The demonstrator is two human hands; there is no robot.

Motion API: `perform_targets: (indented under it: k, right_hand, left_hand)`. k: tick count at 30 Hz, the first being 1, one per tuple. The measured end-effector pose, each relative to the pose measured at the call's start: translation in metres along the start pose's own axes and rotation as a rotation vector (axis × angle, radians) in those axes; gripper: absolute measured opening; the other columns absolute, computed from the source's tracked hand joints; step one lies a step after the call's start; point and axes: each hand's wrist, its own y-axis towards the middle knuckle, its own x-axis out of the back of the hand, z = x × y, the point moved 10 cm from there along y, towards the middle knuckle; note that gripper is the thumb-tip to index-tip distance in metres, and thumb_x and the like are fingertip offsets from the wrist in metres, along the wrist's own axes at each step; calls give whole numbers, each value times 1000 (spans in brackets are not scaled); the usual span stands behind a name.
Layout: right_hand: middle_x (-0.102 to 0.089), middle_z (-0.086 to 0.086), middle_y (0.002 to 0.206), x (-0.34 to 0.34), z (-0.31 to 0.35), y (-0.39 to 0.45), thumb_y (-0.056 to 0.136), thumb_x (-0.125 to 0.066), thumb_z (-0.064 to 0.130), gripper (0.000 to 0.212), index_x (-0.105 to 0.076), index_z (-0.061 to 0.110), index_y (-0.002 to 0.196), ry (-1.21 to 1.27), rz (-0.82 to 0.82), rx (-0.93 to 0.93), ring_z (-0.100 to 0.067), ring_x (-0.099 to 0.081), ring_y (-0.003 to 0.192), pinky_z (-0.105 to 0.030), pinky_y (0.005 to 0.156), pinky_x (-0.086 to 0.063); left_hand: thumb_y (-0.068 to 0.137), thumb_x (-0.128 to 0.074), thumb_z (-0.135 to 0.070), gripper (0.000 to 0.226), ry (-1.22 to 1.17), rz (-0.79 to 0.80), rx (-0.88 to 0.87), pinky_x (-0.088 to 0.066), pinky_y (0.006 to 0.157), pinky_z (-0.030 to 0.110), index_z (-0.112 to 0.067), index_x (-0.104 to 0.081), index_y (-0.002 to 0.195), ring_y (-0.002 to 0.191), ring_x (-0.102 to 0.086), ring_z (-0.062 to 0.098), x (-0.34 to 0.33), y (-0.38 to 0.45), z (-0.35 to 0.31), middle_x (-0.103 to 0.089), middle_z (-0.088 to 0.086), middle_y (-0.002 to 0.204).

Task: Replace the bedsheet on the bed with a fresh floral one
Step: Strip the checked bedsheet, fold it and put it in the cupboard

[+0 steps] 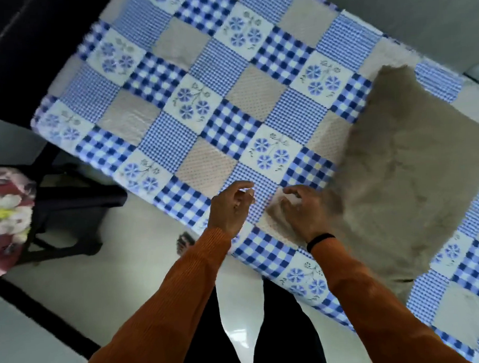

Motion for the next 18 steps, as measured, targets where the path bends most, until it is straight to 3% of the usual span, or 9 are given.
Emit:
perform_targets:
  k: [5, 9, 13, 18]
  right_hand:
    - [-62, 2, 121, -92, 101, 15, 97, -69, 30, 20, -69, 20, 113, 31, 72, 51, -12, -55, 109, -35, 99, -46]
    - [-65, -1, 123, -166, 174, 34, 96, -70, 27, 20, -69, 18, 114, 28, 139, 49, -16, -60, 108, -42, 100, -50]
    - [-67, 1, 119, -224, 256, 63, 97, -69, 29, 21, -69, 17, 114, 2, 179, 123, -16, -63, 108, -36, 97, -50]
    - [-69, -2, 115, -266, 330, 100, 96, -70, 25, 22, -70, 12, 114, -5, 279, 191, -18, -64, 108, -33, 97, -51]
  left_hand:
    - [99, -59, -37, 25, -114, -120, 97, -60, 78, 31, -24, -70, 116, 83, -73, 8, 132, 5, 63, -77, -5, 87]
    - [98, -59, -33, 23, -141, -181, 136, -58, 78, 24, -22, -71, 115, 83, -73, 8, 235, 17, 97, -77, -5, 91]
    - [103, -59, -22, 19, -137, -237, 162, -50, 74, 10, -17, -70, 117, 81, -73, 7, 325, 42, 122, -77, -2, 89]
    - [103, -58, -28, 14, -150, -281, 236, -51, 72, 13, -27, -68, 113, 76, -69, 1, 375, 81, 153, -75, -9, 84]
